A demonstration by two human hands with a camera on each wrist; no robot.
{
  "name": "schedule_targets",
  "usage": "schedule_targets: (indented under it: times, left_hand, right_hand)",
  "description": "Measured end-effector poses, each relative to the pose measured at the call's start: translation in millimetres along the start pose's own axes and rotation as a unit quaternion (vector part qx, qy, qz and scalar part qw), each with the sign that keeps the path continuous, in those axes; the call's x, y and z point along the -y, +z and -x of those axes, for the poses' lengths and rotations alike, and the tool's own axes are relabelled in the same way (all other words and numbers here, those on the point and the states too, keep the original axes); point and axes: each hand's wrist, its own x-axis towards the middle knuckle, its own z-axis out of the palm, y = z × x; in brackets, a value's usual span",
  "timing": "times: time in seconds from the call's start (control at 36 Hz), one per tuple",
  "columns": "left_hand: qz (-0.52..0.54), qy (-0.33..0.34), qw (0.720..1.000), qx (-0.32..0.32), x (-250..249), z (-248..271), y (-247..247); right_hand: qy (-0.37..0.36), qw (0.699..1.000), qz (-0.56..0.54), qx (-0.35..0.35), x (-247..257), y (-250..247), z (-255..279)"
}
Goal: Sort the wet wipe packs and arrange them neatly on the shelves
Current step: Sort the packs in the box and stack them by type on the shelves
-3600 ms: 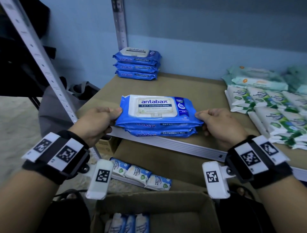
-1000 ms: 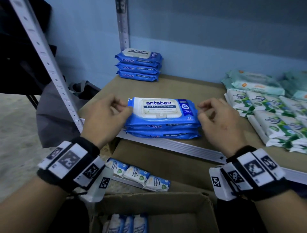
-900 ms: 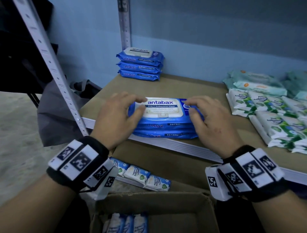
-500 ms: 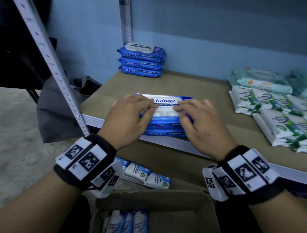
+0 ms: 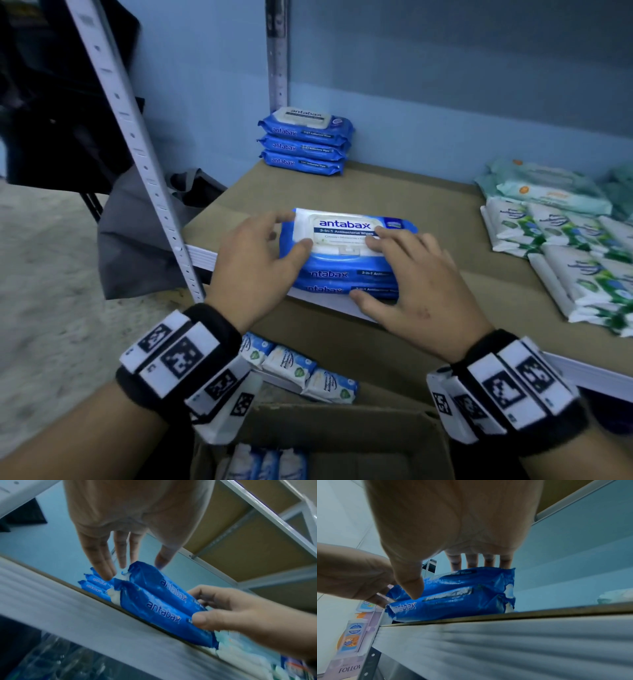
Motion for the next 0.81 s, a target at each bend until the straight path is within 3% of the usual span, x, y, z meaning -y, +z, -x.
schedule_targets:
  times: [0.11, 0.19, 0.33, 0.81]
  left_hand:
    - [0.076, -0.115, 0.99, 0.025, 3, -3, 1]
    - [0.142, -0.152, 0.978, 0.027, 2, -4, 4]
    - [0.151, -0.155, 0.976, 0.031, -3, -11, 7]
    - [0.179, -0.089, 0.968, 0.149, -19, -17, 44]
  right_hand:
    - [-0.001, 1.0, -0.003, 0.003, -2, 0, 2]
    - [-0.001, 1.0, -0.009, -0.001, -4, 1, 1]
    - [-0.006, 1.0, 0.004, -0.003, -8, 0, 1]
    - [0.037, 0.995, 0.087, 0.025, -26, -35, 20]
